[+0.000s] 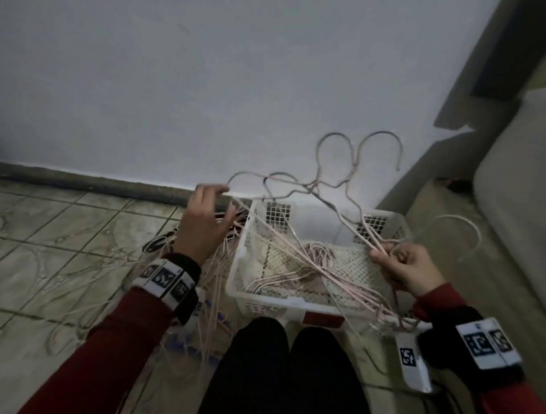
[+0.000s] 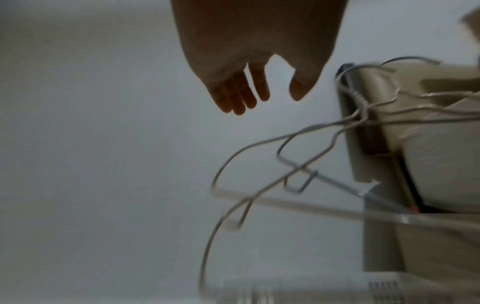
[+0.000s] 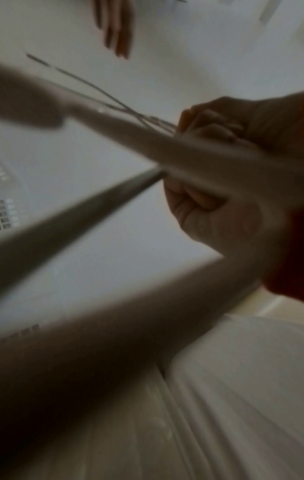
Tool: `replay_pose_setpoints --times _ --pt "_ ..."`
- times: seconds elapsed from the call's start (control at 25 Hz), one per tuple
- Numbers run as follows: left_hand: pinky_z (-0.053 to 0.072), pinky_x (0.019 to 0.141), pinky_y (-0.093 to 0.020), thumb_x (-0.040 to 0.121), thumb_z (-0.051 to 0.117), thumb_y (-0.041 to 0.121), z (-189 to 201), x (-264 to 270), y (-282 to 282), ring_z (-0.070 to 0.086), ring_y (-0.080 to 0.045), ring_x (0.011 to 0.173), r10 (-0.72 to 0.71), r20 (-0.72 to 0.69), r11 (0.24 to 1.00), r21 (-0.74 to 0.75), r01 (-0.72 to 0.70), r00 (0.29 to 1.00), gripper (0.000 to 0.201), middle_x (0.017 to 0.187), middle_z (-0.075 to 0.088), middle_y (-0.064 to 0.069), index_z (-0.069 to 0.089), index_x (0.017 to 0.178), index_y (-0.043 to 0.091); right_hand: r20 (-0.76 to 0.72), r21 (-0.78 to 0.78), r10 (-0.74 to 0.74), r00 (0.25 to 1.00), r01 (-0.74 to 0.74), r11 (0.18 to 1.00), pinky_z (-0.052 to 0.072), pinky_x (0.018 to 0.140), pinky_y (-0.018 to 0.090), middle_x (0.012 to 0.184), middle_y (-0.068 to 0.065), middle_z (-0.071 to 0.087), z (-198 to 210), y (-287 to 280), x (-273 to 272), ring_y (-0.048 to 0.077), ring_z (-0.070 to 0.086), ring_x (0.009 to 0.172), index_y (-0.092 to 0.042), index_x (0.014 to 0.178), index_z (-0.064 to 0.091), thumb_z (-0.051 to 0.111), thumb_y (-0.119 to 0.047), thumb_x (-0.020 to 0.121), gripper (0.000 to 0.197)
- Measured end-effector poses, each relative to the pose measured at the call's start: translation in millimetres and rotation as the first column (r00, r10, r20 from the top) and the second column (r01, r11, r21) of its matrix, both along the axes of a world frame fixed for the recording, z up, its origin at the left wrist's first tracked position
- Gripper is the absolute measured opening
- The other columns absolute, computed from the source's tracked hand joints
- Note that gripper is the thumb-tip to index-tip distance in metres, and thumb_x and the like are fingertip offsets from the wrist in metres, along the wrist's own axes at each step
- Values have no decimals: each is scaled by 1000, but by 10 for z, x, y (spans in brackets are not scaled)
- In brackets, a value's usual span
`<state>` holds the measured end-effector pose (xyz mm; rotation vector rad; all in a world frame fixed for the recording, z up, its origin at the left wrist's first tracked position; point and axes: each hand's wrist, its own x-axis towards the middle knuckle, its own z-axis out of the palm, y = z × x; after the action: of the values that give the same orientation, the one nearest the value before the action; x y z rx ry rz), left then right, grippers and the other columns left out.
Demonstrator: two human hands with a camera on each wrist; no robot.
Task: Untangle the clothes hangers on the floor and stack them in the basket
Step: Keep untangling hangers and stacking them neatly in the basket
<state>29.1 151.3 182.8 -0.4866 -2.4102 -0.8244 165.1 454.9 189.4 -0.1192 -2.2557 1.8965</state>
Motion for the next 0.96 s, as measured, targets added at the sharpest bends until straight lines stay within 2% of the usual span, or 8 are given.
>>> replay_pose_setpoints --times 0.08,0.16,0.28,0.36,0.48,0.6,0.72,0.96 --pt "30 98 -25 82 51 34 201 91 235 48 -20 115 -171 -69 981 -107 163 983 50 125 51 -12 48 126 9 54 113 76 996 -82 990 19 33 9 39 4 39 43 52 54 6 23 28 -13 39 53 60 -31 73 39" --pt "25 102 -25 81 49 43 230 133 414 45 -17 120 -299 102 921 -229 315 949 58 130 49 -6 43 132 14 129 190 121 984 -144 971 20 32 10 32 -4 36 62 88 102 6 24 27 -12 48 57 52 -22 85 39" --pt "46 89 -29 87 52 38 84 130 565 60 -13 94 -463 439 811 -141 568 770 28 107 67 -5 60 106 20 191 199 152 970 -190 961 21 32 11 31 -7 32 41 139 162 6 22 28 -12 56 62 49 -30 84 36" --pt "44 74 -27 86 56 31 18 145 611 59 -12 78 -499 491 784 -94 614 714 9 87 68 -1 61 90 25 194 202 179 965 -217 955 22 33 13 32 -7 33 5 169 200 8 24 28 -12 61 65 49 -44 79 41" --pt "37 72 -21 89 57 29 -38 179 644 55 -11 77 -484 390 780 -213 588 783 19 89 67 -4 64 99 14 176 318 135 975 -186 930 33 36 19 35 -3 44 29 221 219 16 38 30 -19 52 62 47 -32 88 41" --pt "36 72 -14 89 43 43 -24 219 672 64 -18 86 -528 183 760 -334 558 829 40 101 69 -6 61 105 12 100 542 2 995 -56 838 38 46 4 42 -11 55 195 276 165 -4 53 40 -28 56 55 49 -14 91 38" --pt "45 77 -26 86 25 49 77 281 760 65 -21 92 -528 128 750 -393 532 840 54 103 69 -5 60 107 14 81 677 -7 997 -50 734 39 55 3 44 -25 59 339 278 89 -12 55 51 -30 59 53 47 -18 93 37" --pt "44 74 -26 90 31 40 149 418 896 66 -21 92 -479 88 801 -362 476 873 42 101 69 -2 59 109 16 51 725 -24 998 -20 689 47 76 32 64 -15 60 455 28 -50 4 59 66 -18 87 66 42 -26 94 26"
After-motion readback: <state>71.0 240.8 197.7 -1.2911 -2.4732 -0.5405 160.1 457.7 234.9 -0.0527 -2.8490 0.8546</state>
